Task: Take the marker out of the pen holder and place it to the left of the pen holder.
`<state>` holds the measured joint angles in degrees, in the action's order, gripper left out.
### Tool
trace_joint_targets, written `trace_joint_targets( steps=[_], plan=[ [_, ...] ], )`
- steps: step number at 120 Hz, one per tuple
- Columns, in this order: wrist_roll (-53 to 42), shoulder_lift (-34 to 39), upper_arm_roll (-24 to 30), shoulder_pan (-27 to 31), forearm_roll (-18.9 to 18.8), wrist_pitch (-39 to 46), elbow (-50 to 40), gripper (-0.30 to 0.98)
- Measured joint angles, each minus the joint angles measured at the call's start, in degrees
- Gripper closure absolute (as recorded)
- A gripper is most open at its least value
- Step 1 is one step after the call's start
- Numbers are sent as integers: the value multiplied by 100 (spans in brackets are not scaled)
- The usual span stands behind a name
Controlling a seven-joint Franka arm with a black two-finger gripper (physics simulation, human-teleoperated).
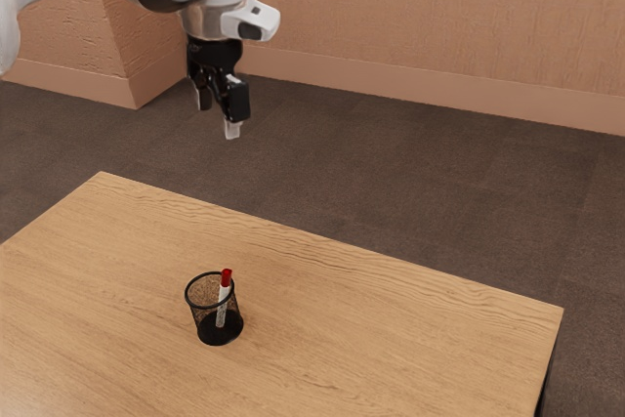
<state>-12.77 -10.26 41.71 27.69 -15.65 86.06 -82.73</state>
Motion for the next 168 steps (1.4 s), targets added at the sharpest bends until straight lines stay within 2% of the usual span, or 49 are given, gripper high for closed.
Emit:
trace_joint_targets(
  steps=[28, 36, 46, 57, 81, 122, 168],
  plan=[
    [-231, -781, -86, -120, -46, -10, -34, 0],
    [-280, -1033, -532, -371, -51, -10, -85, 0],
    [-334, -1294, -1566, -1361, -30, -12, -94, 0],
    [-388, -1613, -1920, -1633, 9, -21, -143, 0],
    [-482, -1910, -2001, -1703, 70, -87, -611, 0],
    [-573, -2281, -1994, -1855, 224, -181, -599, 0],
    [-486, -2246, -1992, -1929, 479, -1070, -607, 2]
  ],
)
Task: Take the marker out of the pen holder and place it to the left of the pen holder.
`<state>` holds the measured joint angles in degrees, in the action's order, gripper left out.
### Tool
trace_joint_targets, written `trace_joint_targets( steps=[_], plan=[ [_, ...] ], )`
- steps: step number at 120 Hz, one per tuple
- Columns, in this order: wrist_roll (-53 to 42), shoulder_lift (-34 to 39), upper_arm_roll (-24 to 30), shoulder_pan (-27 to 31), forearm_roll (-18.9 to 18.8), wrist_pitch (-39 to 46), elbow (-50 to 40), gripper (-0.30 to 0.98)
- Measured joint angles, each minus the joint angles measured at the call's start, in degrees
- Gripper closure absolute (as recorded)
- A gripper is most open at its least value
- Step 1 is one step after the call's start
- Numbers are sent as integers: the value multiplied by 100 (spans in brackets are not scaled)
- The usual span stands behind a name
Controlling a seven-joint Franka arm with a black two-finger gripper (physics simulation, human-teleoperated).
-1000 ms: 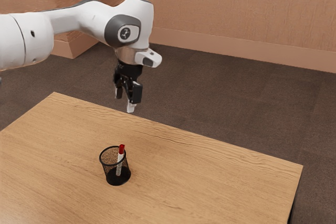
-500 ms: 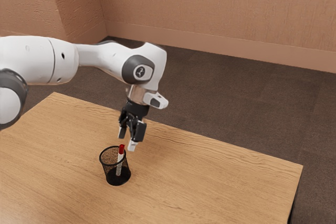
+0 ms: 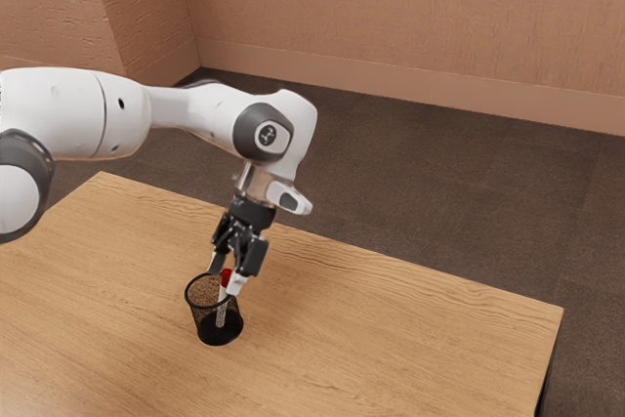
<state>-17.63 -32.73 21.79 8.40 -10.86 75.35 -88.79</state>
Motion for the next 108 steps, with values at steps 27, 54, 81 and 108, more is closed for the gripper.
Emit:
trace_joint_targets(
  steps=[27, 54, 81, 108],
  plan=[
    [86, -97, -13, -76, -24, -207, 67, 28],
    [144, -114, -18, -113, -52, -276, 224, 39],
    [184, -172, -94, -169, -61, -285, 315, 48],
    [210, -289, -264, -355, -72, -260, 556, 53]
  ],
)
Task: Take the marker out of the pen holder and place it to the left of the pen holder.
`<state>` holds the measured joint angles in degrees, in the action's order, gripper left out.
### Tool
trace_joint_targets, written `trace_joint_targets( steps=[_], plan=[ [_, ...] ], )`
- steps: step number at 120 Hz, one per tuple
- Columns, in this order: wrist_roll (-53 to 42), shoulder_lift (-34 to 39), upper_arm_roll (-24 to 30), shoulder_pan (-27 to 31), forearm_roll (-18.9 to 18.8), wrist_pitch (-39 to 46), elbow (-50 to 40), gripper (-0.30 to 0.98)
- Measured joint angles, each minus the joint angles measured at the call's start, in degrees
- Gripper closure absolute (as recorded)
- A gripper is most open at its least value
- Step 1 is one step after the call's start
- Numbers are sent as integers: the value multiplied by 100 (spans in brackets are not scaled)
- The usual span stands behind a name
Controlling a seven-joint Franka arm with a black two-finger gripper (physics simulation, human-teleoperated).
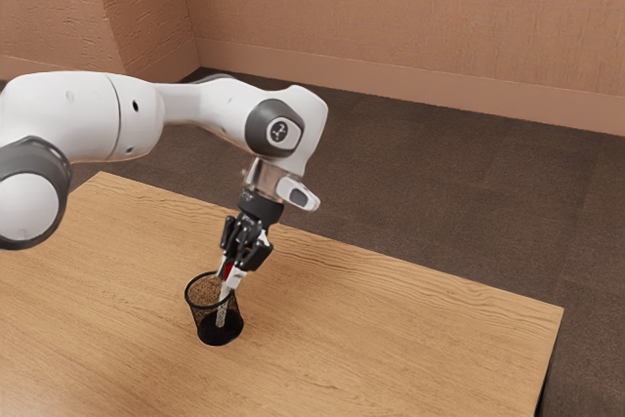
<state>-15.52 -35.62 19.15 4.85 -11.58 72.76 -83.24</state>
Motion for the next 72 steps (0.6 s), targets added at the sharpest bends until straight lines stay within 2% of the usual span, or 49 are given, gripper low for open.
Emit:
trace_joint_targets(
  steps=[35, 72],
  plan=[
    [21, 76, -17, -11, -1, 2, 7, 69],
    [10, 461, -45, 3, -44, -266, -30, 77]
  ],
)
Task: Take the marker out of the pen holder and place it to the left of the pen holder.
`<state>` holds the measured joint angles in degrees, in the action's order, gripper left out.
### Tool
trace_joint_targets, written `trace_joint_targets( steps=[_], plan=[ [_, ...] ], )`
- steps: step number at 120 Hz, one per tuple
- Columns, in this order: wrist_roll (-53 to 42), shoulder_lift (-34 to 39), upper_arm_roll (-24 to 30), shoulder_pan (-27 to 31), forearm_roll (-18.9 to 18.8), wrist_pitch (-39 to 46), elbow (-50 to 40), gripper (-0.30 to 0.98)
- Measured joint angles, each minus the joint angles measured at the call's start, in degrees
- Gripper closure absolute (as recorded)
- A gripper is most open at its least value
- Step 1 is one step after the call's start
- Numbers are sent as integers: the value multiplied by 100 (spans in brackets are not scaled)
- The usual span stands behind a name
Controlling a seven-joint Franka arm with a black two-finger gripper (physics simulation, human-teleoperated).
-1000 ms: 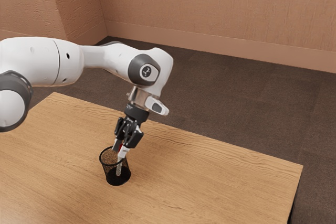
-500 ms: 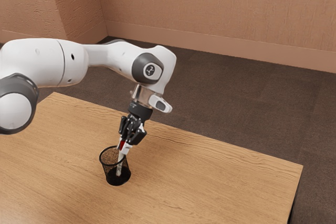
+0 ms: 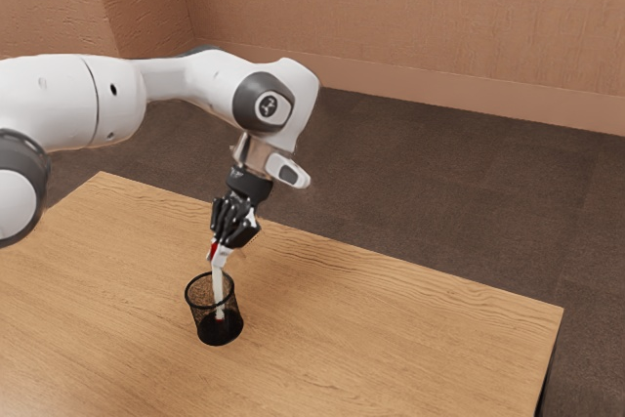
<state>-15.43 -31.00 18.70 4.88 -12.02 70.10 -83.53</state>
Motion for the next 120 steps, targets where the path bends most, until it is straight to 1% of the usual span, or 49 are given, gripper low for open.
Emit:
trace_joint_targets(
  steps=[9, 28, 40, 49, 59, 75, 91, 101, 104, 120],
  plan=[
    [-6, 214, -23, 48, -8, -162, -13, 78],
    [-23, 734, -360, 157, -30, -645, 5, 79],
    [-37, 848, -477, 320, -116, -944, -4, 79],
    [-46, 743, -506, 545, -153, -1111, -66, 79],
    [-56, 461, -536, 799, -175, -1322, -178, 79],
    [-69, 243, -549, 1243, -191, -1610, -536, 79],
    [-71, -120, -667, 1370, -198, -1768, -571, 79],
    [-73, -376, -833, 1375, -198, -1778, -492, 79],
    [-74, -414, -855, 1376, -197, -1760, -471, 77],
    [-43, -597, -892, 1366, -148, -1584, -392, 46]
  ],
)
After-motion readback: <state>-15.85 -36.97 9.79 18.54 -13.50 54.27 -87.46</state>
